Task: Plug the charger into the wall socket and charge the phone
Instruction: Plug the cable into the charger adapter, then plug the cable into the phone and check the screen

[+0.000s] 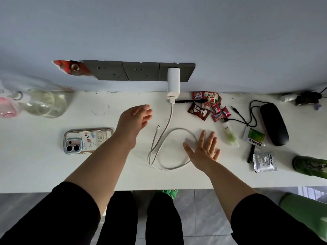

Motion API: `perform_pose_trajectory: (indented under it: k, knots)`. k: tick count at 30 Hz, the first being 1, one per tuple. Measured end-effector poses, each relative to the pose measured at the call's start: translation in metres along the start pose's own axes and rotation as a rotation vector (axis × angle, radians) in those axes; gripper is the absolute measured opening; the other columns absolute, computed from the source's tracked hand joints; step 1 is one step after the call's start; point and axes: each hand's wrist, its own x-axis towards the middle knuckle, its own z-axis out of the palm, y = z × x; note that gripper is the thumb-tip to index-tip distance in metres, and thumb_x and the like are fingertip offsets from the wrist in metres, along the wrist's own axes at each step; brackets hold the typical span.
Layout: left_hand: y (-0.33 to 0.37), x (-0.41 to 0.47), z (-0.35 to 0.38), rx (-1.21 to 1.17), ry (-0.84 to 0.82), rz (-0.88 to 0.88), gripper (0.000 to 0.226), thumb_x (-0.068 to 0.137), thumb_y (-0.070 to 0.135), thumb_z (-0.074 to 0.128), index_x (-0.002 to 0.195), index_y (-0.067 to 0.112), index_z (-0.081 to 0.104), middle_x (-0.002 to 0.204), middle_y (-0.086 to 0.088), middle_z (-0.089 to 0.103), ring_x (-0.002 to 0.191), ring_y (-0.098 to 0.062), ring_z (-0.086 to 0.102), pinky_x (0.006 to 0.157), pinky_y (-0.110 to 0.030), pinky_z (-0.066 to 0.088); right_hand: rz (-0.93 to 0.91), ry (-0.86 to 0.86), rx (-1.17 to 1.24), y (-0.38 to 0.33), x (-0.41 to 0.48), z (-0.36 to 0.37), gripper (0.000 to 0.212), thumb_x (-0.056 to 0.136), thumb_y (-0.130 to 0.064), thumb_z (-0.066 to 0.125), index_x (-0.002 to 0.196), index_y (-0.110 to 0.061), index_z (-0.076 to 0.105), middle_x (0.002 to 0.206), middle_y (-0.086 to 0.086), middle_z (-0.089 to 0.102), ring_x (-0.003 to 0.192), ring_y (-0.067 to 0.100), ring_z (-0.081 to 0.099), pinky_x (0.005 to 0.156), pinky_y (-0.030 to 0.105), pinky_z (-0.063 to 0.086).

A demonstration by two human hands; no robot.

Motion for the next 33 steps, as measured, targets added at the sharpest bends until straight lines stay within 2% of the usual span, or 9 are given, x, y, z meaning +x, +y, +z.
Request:
perform_pose_trajectory:
  k: [6, 8, 12, 17, 22, 26, 28, 30, 33]
  knots:
    - [-0.043, -0.004, -0.006, 0.350, -0.151, -0.236, 0.027, 0.085, 0.037, 0.065, 0.093, 0.012, 0.067, 0.088, -0.006, 0.059, 0.084, -0.021, 0.056, 0.082, -0.030, 0.043, 0.011, 0.011, -0.023, -0.001, 0.002, 0.002, 0.094, 0.075, -0.084, 0.020, 0.124, -0.037, -0.045, 0.145, 0.000, -0.049, 0.137, 0.020, -0.039, 0.115, 0.051, -0.014]
    - [-0.053, -0.005, -0.002, 0.271, -0.144, -0.270, 0.026, 0.083, 0.024, 0.070, 0.101, 0.005, 0.069, 0.087, -0.010, 0.063, 0.074, -0.020, 0.062, 0.076, -0.025, 0.051, 0.013, 0.020, -0.029, -0.002, 0.004, 0.003, 0.096, 0.075, -0.084, 0.020, 0.126, -0.035, -0.045, 0.145, 0.001, -0.049, 0.137, 0.020, -0.039, 0.114, 0.051, -0.015]
    - [-0.056, -0.005, 0.002, -0.050, -0.087, -0.267, 0.011, 0.086, -0.001, 0.063, 0.090, 0.008, 0.068, 0.070, -0.006, 0.074, 0.055, -0.011, 0.072, 0.050, -0.018, 0.056, 0.017, 0.032, -0.034, 0.000, 0.005, 0.005, 0.100, 0.075, -0.084, 0.021, 0.136, -0.033, -0.039, 0.146, 0.000, -0.048, 0.138, 0.020, -0.038, 0.114, 0.051, -0.014]
    - [-0.047, -0.014, -0.009, -0.069, -0.156, -0.161, 0.019, 0.090, 0.008, 0.060, 0.105, 0.013, 0.070, 0.086, 0.002, 0.076, 0.074, -0.011, 0.074, 0.063, -0.018, 0.056, -0.026, 0.082, 0.011, 0.002, 0.000, 0.002, 0.093, 0.081, -0.077, 0.025, 0.145, -0.031, -0.025, 0.153, 0.000, -0.038, 0.143, 0.021, -0.029, 0.117, 0.050, -0.008]
    - [-0.036, -0.033, -0.025, -0.167, -0.054, -0.107, 0.015, 0.090, 0.004, 0.058, 0.090, 0.017, 0.066, 0.084, -0.002, 0.076, 0.076, -0.015, 0.073, 0.080, -0.028, 0.055, -0.153, 0.139, -0.005, -0.001, -0.021, -0.012, 0.074, 0.092, -0.064, 0.023, 0.152, -0.028, 0.000, 0.160, -0.002, -0.018, 0.147, 0.016, -0.015, 0.120, 0.045, -0.004]
    - [-0.032, -0.054, -0.045, -0.208, 0.053, -0.101, 0.017, 0.091, 0.002, 0.053, 0.082, 0.016, 0.054, 0.090, -0.008, 0.074, 0.080, -0.021, 0.073, 0.080, -0.031, 0.055, -0.316, 0.168, 0.062, -0.029, -0.056, -0.017, 0.060, 0.097, -0.051, 0.033, 0.149, -0.024, 0.024, 0.160, -0.003, 0.019, 0.147, 0.015, 0.015, 0.121, 0.039, 0.014]
    - [-0.035, -0.065, -0.058, -0.192, 0.098, -0.092, 0.018, 0.092, 0.002, 0.052, 0.081, 0.016, 0.051, 0.090, -0.008, 0.073, 0.078, -0.021, 0.073, 0.081, -0.033, 0.054, -0.351, 0.164, 0.105, -0.046, -0.075, -0.020, 0.046, 0.096, -0.044, 0.040, 0.137, -0.024, 0.047, 0.144, -0.002, 0.048, 0.130, 0.019, 0.045, 0.110, 0.037, 0.036]
    - [-0.040, -0.075, -0.075, -0.201, 0.146, -0.081, 0.017, 0.093, 0.003, 0.050, 0.082, 0.015, 0.049, 0.089, -0.007, 0.072, 0.074, -0.021, 0.071, 0.079, -0.033, 0.055, -0.348, 0.156, 0.080, -0.064, -0.094, -0.023, 0.030, 0.095, -0.040, 0.042, 0.109, -0.023, 0.063, 0.113, 0.000, 0.067, 0.101, 0.023, 0.062, 0.087, 0.035, 0.050]
    - [-0.050, -0.086, -0.101, -0.196, 0.248, -0.056, 0.014, 0.096, 0.011, 0.049, 0.084, 0.018, 0.052, 0.083, -0.005, 0.071, 0.054, -0.010, 0.064, 0.064, -0.026, 0.053, -0.354, 0.149, 0.006, -0.088, -0.120, -0.023, 0.025, 0.086, -0.033, 0.042, 0.073, -0.014, 0.052, 0.066, 0.001, 0.060, 0.063, 0.024, 0.056, 0.053, 0.029, 0.041]
